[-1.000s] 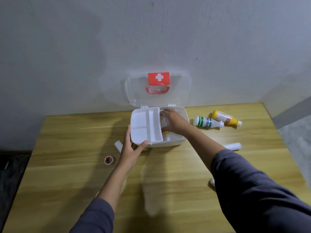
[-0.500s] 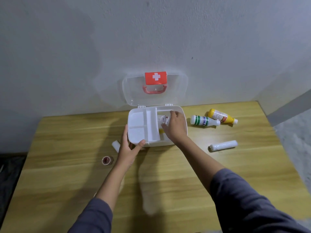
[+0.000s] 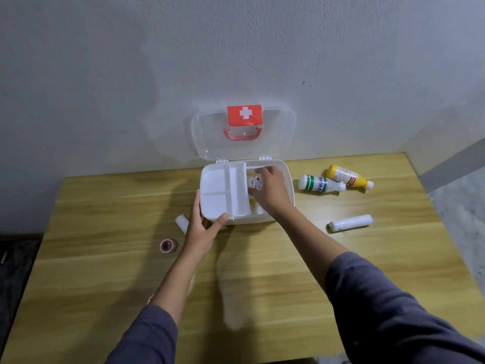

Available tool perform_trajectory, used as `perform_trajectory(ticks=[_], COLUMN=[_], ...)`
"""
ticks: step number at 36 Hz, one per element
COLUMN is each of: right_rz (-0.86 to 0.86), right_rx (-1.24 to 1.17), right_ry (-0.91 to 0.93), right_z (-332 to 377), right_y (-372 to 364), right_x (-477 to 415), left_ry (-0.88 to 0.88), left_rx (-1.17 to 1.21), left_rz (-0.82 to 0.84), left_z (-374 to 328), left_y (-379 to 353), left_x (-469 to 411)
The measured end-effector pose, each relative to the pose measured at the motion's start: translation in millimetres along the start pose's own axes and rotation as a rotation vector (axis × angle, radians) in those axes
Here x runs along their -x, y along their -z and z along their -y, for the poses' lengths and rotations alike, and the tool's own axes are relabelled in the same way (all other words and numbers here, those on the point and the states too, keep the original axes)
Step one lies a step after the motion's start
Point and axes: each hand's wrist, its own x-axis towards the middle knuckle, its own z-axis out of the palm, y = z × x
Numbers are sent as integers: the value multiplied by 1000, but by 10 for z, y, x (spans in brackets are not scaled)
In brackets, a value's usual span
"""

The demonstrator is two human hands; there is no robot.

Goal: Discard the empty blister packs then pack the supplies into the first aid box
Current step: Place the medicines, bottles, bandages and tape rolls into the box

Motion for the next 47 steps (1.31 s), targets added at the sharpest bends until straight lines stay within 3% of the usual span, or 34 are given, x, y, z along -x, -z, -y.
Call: perform_trajectory(ticks=[4, 10, 19, 27, 33, 36, 41, 44, 47], right_rz=[-112, -94, 31, 87, 78, -55, -298, -445, -449], right_rx=[23, -43, -429, -631, -514, -504, -700, -682, -512], right_ry=[-76, -209, -406, -529, -442, -339, -73, -46, -97], right_z=[-51, 7, 39, -18, 10, 29, -84, -365, -760], right_y=[25, -9, -80, -89, -55, 69, 457, 713, 839], right_x=[62, 69, -48, -87, -101, -44, 50, 72, 46], left_ry=[2, 0, 1, 1, -2, -3, -6, -10, -7], left_rx=[0, -23, -22, -28, -28, -36, -49, -57, -61], left_rz=[5, 3, -5, 3, -14, -13, -9, -8, -10], left_z=[2, 8, -11, -14, -21, -30, -47, -60, -53], left_y=[5, 13, -2, 0, -21, -17, -10, -18, -20], left_x=[-5, -10, 0, -4, 6, 9, 17, 24, 20])
